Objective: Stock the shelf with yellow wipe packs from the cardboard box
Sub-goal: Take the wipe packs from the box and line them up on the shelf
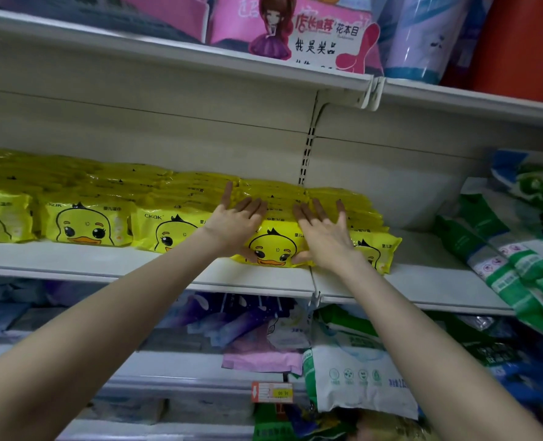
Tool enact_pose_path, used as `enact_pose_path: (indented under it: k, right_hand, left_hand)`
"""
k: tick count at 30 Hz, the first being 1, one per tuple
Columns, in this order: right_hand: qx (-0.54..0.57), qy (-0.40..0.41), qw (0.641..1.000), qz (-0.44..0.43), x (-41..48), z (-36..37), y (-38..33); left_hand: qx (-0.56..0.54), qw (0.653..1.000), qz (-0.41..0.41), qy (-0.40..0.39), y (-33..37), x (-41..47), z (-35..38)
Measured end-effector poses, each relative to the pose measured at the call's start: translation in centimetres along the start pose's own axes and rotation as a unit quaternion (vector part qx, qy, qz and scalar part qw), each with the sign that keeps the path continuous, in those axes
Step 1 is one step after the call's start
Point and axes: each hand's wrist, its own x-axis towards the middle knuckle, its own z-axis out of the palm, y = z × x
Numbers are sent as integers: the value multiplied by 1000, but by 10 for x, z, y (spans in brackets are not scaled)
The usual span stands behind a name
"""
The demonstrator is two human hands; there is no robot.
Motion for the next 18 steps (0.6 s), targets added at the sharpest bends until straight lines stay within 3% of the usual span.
enact_pose_path:
  k: [8, 18]
  right_hand:
    - [103, 32, 994, 14, -22, -1, 11]
    - [123, 23, 989, 76, -67, 19, 82]
  left_hand:
    - [-33, 999, -19, 5, 8, -7, -8]
    - [-88, 991, 60, 82, 67, 21, -33]
